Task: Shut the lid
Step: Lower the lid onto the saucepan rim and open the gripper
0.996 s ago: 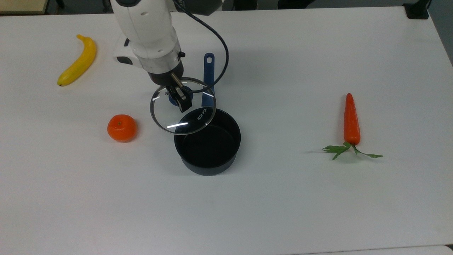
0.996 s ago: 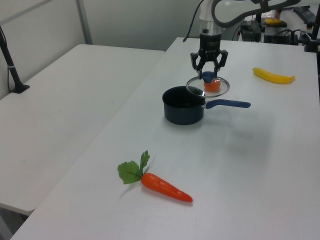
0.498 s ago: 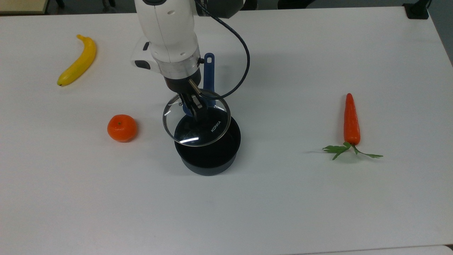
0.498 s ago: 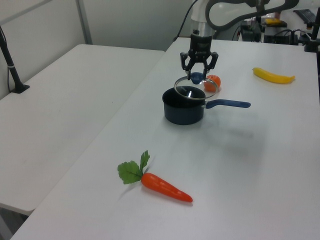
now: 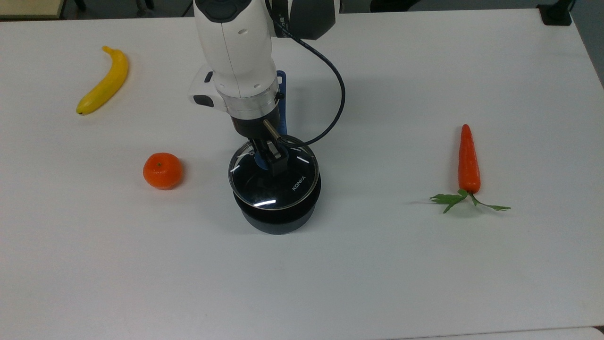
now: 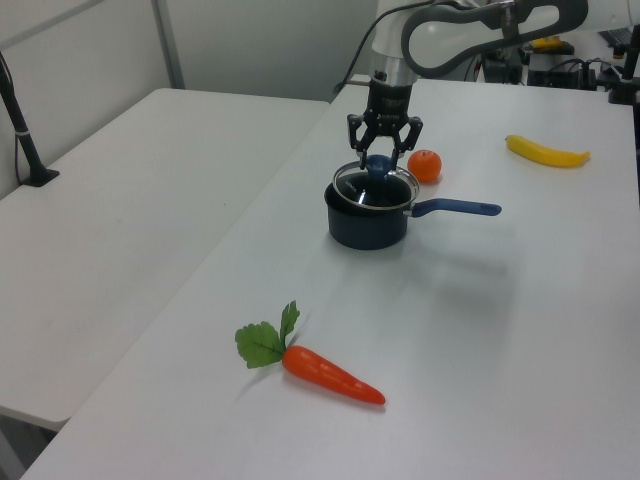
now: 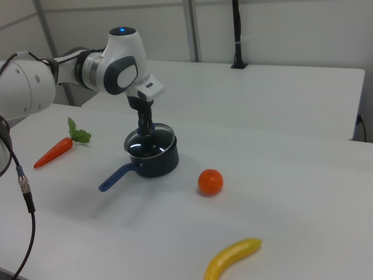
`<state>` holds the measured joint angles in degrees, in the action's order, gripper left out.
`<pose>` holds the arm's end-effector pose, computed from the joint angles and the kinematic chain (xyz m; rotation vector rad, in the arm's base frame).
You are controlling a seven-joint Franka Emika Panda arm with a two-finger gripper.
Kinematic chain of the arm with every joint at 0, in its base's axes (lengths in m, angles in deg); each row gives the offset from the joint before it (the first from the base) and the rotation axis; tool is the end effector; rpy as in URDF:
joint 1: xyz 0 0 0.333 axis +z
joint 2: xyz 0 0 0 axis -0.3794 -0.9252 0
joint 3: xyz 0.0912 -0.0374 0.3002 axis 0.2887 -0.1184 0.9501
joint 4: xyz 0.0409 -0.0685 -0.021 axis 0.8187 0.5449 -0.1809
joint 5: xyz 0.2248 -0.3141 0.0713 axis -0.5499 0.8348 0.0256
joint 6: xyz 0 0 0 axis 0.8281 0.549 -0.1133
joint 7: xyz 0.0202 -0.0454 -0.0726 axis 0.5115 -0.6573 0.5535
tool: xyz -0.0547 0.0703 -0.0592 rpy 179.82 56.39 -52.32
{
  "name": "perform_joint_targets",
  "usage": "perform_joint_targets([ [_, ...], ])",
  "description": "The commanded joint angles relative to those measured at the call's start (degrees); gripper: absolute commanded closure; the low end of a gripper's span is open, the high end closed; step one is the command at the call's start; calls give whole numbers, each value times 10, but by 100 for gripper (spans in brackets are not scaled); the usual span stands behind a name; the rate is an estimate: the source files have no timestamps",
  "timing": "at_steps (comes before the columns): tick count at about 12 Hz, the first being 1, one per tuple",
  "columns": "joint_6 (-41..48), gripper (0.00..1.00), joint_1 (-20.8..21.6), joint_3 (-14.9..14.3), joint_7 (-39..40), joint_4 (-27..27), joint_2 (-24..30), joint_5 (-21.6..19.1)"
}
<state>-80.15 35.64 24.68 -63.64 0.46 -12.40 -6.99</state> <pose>0.7209 0.0723 0.4372 -2.6494 1.3924 -0.1311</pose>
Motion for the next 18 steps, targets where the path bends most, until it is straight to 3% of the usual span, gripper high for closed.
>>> perform_joint_targets([
  [1, -2, 50, 11, -14, -9, -30, -16, -19],
  [18, -10, 48, 9, -11, 3, -24, -28, -27],
])
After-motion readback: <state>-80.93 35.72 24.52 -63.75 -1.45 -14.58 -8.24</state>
